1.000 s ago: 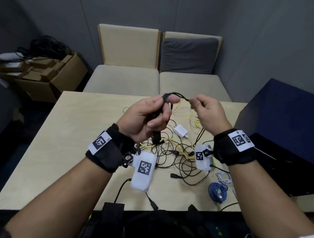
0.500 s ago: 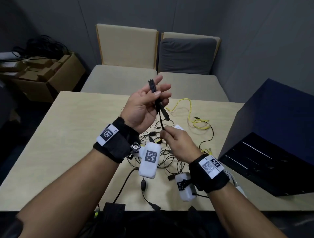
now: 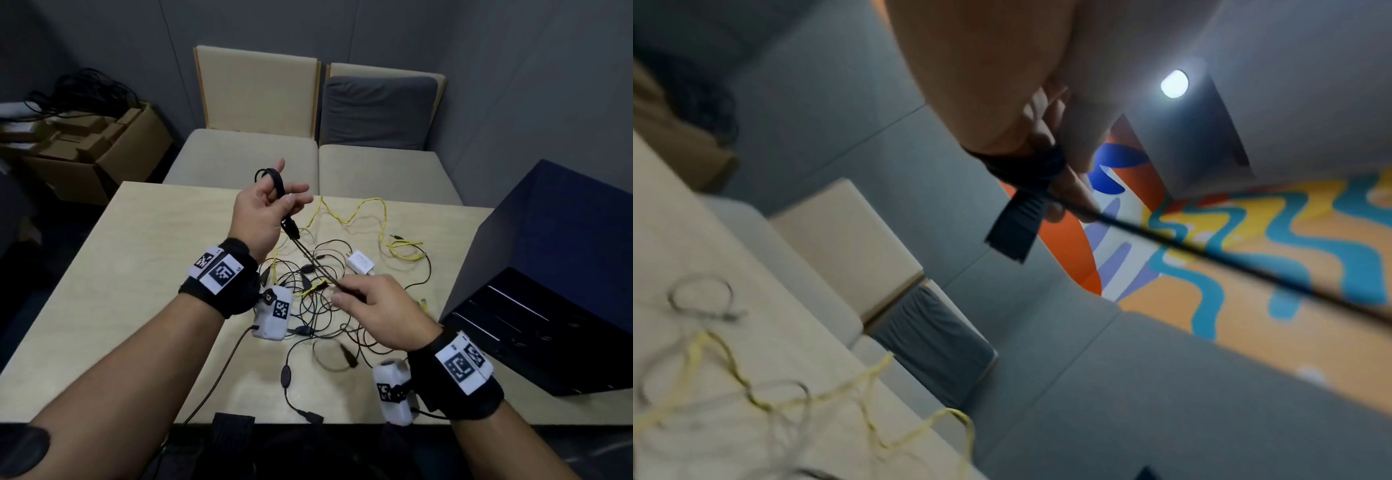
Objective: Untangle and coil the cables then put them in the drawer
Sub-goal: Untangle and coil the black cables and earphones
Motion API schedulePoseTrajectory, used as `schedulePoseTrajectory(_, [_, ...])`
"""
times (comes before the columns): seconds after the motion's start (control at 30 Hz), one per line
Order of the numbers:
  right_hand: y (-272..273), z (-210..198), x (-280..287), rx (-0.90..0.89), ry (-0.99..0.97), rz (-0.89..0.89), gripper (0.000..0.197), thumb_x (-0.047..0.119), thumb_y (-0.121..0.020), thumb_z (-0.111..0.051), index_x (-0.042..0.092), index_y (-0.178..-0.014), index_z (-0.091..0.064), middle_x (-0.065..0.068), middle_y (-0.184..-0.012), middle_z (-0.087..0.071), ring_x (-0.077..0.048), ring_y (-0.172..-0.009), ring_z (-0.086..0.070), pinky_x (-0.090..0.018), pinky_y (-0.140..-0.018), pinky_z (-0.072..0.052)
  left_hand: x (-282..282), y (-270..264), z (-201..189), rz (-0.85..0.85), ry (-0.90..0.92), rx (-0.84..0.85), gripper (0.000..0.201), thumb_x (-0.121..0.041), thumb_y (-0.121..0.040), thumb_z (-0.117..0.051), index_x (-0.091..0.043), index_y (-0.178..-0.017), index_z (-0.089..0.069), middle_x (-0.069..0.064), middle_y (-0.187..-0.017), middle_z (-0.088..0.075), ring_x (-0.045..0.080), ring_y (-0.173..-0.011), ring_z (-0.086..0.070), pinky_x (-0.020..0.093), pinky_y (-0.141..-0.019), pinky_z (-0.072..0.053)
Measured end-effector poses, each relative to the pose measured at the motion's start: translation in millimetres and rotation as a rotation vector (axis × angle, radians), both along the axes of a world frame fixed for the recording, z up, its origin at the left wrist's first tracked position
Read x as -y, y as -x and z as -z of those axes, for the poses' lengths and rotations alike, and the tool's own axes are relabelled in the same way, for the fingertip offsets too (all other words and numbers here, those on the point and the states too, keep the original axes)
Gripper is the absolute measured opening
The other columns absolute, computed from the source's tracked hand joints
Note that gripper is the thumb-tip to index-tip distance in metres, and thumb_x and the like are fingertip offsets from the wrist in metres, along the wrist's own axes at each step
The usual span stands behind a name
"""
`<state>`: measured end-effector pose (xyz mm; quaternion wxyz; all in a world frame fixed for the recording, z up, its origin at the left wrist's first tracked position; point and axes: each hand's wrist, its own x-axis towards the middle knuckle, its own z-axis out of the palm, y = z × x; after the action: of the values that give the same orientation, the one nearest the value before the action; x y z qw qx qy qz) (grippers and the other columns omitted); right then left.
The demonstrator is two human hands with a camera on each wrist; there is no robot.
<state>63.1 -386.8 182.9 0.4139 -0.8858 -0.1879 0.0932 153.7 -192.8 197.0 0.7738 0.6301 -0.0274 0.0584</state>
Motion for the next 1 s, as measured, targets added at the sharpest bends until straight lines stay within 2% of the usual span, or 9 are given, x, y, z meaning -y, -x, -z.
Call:
schedulePoseTrajectory(0.07, [-1,-14,6,0.021,-0.062,0.03,0.016,0.023,-0.092,-0.062,0.016,-0.077,-0.063,0.002,-0.06,-0.051,-0.01,-0.058,-0.044,-0.029,-0.059,-0.038,-6,-2,5,-0.001,-0.137,0.002,0.045,0.011,-0.093,-0.044,0.007,-0.138,-0.04,-0.005,-0.101,-0.068,0.012,-0.082,-0.07,0.024,-0.082,-0.055])
schedulePoseTrajectory(0.23, [-10,-53,24,0.099,-0.281,0.16,0.014,0.013,-0.091,-0.061,0.013,-0.077,-0.062,0.014,-0.05,-0.046,-0.002,-0.045,-0.038,-0.013,-0.047,-0.031,-22,-3,13,0.081,-0.412,-0.027,0.036,0.005,-0.095,-0.045,0.003,-0.131,-0.05,0.001,-0.104,-0.067,0.006,-0.059,-0.06,0.021,-0.067,-0.054])
schedulePoseTrajectory(0.3, [-19,-64,32,0.123,-0.37,0.217,0.015,0.023,-0.088,-0.062,0.019,-0.074,-0.063,0.012,-0.045,-0.041,-0.004,-0.041,-0.032,-0.02,-0.042,-0.029,-22,2,10,0.148,-0.475,-0.047,0.028,0.002,-0.096,-0.045,0.005,-0.122,-0.056,0.005,-0.104,-0.066,0.004,-0.048,-0.051,0.016,-0.051,-0.047])
schedulePoseTrajectory(0.37, [-28,-73,38,0.139,-0.407,0.254,0.016,0.038,-0.081,-0.061,0.025,-0.074,-0.065,0.01,-0.044,-0.037,-0.011,-0.04,-0.029,-0.025,-0.044,-0.026,-20,7,8,0.22,-0.528,-0.06,0.024,-0.006,-0.1,-0.042,0.003,-0.114,-0.059,0.009,-0.086,-0.063,0.002,-0.042,-0.044,0.013,-0.042,-0.036])
schedulePoseTrajectory(0.5, [-42,-89,46,0.206,-0.407,0.287,0.024,0.048,-0.079,-0.057,0.027,-0.073,-0.065,0.009,-0.045,-0.034,-0.017,-0.041,-0.027,-0.028,-0.045,-0.025,-18,19,4,0.426,-0.61,-0.061,0.044,-0.042,-0.1,-0.034,-0.014,-0.099,-0.068,-0.003,-0.054,-0.052,0.008,-0.045,-0.041,0.023,-0.046,-0.034])
schedulePoseTrajectory(0.63, [-61,-96,54,0.256,-0.486,0.356,0.021,0.037,-0.086,-0.056,0.024,-0.07,-0.062,0.009,-0.044,-0.034,-0.013,-0.039,-0.026,-0.022,-0.042,-0.023,-7,36,-9,0.636,-0.279,-0.118,0.053,-0.043,-0.099,-0.032,-0.003,-0.092,-0.066,-0.003,-0.045,-0.041,0.008,-0.04,-0.031,0.019,-0.039,-0.026])
schedulePoseTrajectory(0.8, [-84,-78,55,0.236,-0.487,0.484,0.023,0.035,-0.087,-0.055,0.025,-0.066,-0.061,0.007,-0.046,-0.033,-0.011,-0.04,-0.025,-0.02,-0.042,-0.022,-6,43,-30,0.881,0.247,-0.116,0.034,-0.041,-0.084,-0.061,-0.009,-0.09,-0.07,-0.006,-0.043,-0.041,0.006,-0.037,-0.021,0.016,-0.038,-0.024])
schedulePoseTrajectory(0.9, [-87,-57,48,0.231,-0.392,0.502,0.027,0.037,-0.09,-0.056,0.026,-0.066,-0.06,0.013,-0.045,-0.039,-0.006,-0.041,-0.032,-0.022,-0.042,-0.027,1,46,-43,0.921,0.493,-0.064,0.03,-0.03,-0.087,-0.058,-0.004,-0.099,-0.067,-0.005,-0.05,-0.049,0.007,-0.037,-0.019,0.017,-0.04,-0.025])
schedulePoseTrajectory(1.0, [-82,-41,39,0.218,-0.259,0.497,0.028,0.025,-0.098,-0.053,0.018,-0.071,-0.058,0.02,-0.039,-0.044,0.002,-0.04,-0.041,-0.008,-0.043,-0.028,9,41,-52,0.88,0.682,-0.041,0.036,-0.02,-0.089,-0.054,0.004,-0.115,-0.06,0.0,-0.062,-0.056,0.004,-0.038,-0.032,0.017,-0.046,-0.037])
